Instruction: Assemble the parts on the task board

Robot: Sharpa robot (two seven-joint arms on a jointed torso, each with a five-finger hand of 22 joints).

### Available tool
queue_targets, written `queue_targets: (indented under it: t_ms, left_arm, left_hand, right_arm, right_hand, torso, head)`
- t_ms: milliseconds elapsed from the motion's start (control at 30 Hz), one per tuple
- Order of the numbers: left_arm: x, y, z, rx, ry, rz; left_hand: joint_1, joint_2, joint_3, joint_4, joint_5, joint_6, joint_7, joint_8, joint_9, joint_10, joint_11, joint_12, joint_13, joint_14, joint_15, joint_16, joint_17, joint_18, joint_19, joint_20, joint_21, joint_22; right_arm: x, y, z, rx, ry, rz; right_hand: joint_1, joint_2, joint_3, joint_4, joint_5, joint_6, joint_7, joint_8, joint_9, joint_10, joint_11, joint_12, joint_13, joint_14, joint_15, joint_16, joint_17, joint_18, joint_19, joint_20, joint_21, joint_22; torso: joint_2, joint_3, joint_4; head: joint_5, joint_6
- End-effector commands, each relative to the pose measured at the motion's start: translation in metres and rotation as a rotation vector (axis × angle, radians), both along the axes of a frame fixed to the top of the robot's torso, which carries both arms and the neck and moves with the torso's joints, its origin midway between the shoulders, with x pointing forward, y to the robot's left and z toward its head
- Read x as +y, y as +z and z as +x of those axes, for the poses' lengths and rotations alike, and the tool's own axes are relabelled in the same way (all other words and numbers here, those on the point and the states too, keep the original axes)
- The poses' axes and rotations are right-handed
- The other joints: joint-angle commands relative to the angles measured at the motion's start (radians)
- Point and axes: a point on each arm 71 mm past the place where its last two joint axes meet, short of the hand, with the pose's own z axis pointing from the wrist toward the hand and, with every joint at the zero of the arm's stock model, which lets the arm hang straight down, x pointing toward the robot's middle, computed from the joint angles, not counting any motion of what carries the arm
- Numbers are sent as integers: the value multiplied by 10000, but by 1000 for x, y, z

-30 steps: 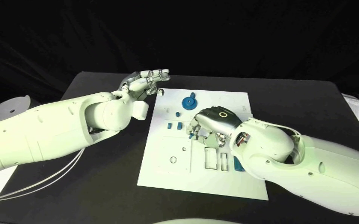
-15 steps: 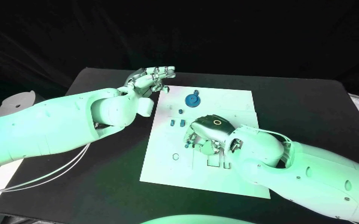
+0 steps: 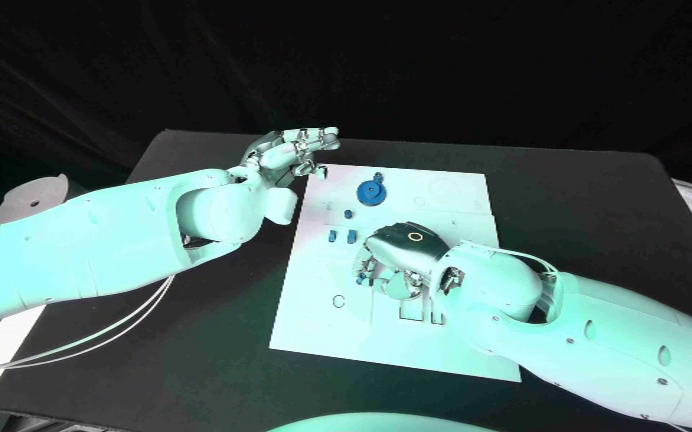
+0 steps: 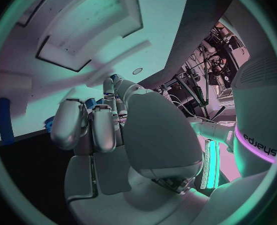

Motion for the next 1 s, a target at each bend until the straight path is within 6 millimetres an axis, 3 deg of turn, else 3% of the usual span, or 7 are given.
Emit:
queue_targets:
  t_ms: [33,267,467,567,1000]
  left_arm:
    - [-3,1,-1,-55,-242,-85]
    - [-3,1,-1,-33,-271,-88]
    - [-3,1,-1,10,-282,-75]
    - [-3,1,-1,31,-296,-72]
    - [-1,0,-1,51,-370,-22]
  left_hand:
    - [-2,41,-59,-22,-27,-74,5,31,-15,-76,23,42,15,20,21,-31,-14,100,17,6,-63,-11]
    - [-7,41,-67,-23,-26,-84,7,29,-15,-89,25,46,15,7,24,-46,-48,105,7,8,-92,-36]
    - [-7,41,-67,-23,-26,-84,7,29,-15,-89,25,46,15,7,24,-46,-48,105,7,8,-92,-36]
    - [-15,39,-81,-27,-28,-99,12,26,-16,-111,30,52,15,-6,27,-57,-75,110,-6,11,-125,-62]
    - [-33,36,-106,-28,-42,-123,20,22,-17,-142,40,64,16,-20,35,-61,-93,114,-22,16,-163,-90]
  right_arm:
    - [2,-4,-3,195,209,-478]
    - [5,-11,-1,415,72,-928]
    - [3,-12,2,239,-270,-775]
    - [2,-11,3,102,-365,-585]
    - [-7,1,-2,-323,-330,280]
  right_hand:
    - [-132,-18,60,-12,44,25,29,18,10,21,80,-65,-2,569,44,46,8,70,-10,49,5,-12]
    - [-463,-161,-12,27,49,-246,122,-96,-31,-237,180,-141,-35,554,152,19,-33,89,-60,121,-50,-89]
    - [-872,-500,-204,67,56,-1233,583,-97,-263,-1568,596,-116,-52,472,503,-193,-295,216,-380,423,-560,-821]
    - [-955,-569,-339,6,50,-1642,700,-92,-340,-2085,728,-40,-30,360,590,-505,-656,371,-685,556,-1102,-1579]
    - [-890,-603,-440,-123,68,-1714,639,-46,-324,-2236,708,142,2,309,582,-688,-886,427,-750,584,-1299,-1822]
  torso:
    - [3,-5,1]
    - [-2,-12,-1]
    - [-1,-9,10]
    - [-6,-10,13]
    - [0,3,0]
  head:
    - [0,-7]
    - [-16,-7]
    - [-37,-4]
    - [-35,2]
    - [-44,14]
